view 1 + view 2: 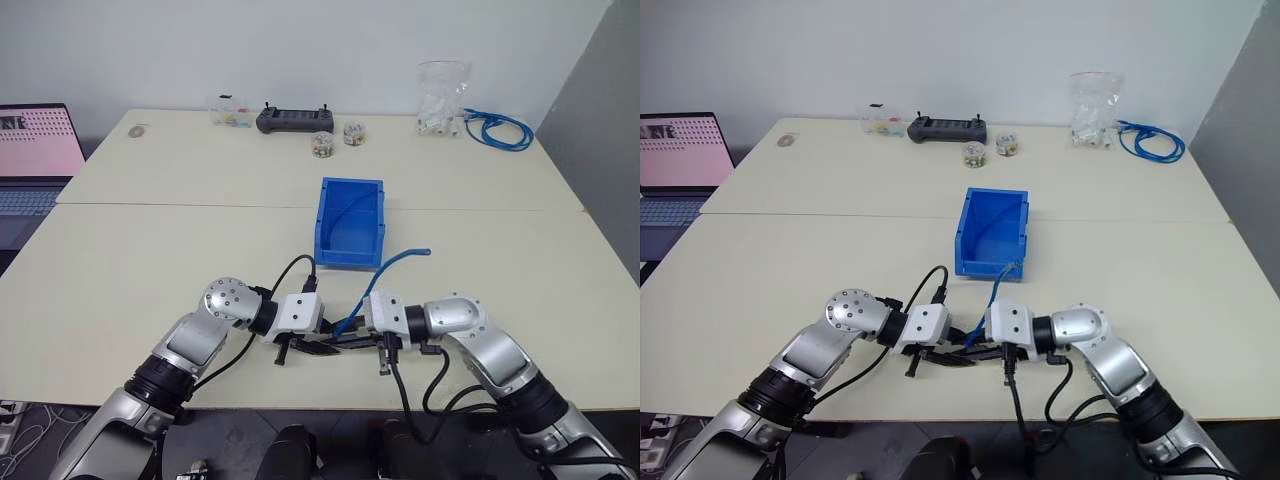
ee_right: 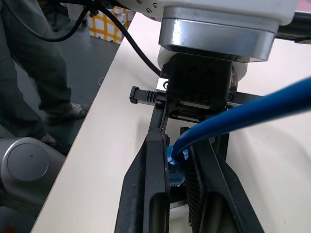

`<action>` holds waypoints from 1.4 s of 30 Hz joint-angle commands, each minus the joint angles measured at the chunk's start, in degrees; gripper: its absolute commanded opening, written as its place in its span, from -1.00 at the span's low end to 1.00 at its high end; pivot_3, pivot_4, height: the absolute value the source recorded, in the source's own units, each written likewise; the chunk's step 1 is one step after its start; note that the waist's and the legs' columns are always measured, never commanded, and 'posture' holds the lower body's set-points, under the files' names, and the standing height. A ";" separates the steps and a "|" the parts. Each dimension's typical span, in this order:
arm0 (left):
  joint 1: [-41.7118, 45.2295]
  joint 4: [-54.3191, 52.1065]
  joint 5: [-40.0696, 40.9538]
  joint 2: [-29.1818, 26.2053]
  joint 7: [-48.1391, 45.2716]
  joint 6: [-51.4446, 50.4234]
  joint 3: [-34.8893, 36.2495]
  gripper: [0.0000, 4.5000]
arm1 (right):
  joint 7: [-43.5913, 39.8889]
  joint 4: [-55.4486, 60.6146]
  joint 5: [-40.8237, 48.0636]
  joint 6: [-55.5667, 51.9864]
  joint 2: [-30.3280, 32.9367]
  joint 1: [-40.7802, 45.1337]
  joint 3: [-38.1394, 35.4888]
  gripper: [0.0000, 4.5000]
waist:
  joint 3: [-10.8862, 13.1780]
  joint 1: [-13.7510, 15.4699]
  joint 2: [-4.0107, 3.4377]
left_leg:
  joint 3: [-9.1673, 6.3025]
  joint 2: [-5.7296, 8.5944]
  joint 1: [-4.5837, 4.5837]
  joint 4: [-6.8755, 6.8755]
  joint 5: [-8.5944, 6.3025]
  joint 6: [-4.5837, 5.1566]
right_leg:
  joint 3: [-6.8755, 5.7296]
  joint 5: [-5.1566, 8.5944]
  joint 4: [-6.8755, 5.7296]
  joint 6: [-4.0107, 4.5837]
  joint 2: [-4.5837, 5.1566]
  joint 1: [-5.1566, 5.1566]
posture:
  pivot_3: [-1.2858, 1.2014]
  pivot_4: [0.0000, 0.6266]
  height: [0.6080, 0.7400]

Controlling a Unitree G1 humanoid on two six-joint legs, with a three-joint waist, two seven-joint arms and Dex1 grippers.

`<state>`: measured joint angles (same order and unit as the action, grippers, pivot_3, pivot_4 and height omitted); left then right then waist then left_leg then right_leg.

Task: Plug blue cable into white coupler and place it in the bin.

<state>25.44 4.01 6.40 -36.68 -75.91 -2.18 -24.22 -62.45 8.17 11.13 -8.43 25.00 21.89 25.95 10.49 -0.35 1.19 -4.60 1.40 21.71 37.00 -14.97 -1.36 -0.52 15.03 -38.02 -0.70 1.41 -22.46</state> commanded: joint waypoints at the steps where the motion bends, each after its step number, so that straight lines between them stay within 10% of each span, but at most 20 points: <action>1: -1.53 0.76 -2.04 -1.23 -1.52 -0.68 -1.54 -0.56 | -0.66 2.20 2.66 -2.00 0.49 0.87 -2.67 -0.93 | 0.00 0.00 0.00 | 0.00 0.00 0.00 0.00 0.00 0.00 | 0.00 0.00 0.00 0.00 0.00 0.00 | 0.03 -0.52 1.00; 42: -2.69 -0.77 -1.85 -2.41 -2.76 -0.82 -1.40 -0.56 | -6.31 -9.59 -2.49 2.95 -1.87 5.33 1.88 -0.94 | -0.05 -1.43 -0.02 | 0.04 -0.09 -0.32 -0.04 0.00 0.00 | 0.04 0.02 -0.08 0.04 -0.06 0.21 | 0.03 -0.52 1.00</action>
<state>24.32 3.16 6.28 -38.24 -76.54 -2.30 -23.27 -67.73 -0.49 10.02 -5.38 22.65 26.98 26.77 10.45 -1.78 1.17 -4.55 1.31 21.38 36.96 -14.98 -1.36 -0.48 15.04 -38.10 -0.66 1.34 -22.26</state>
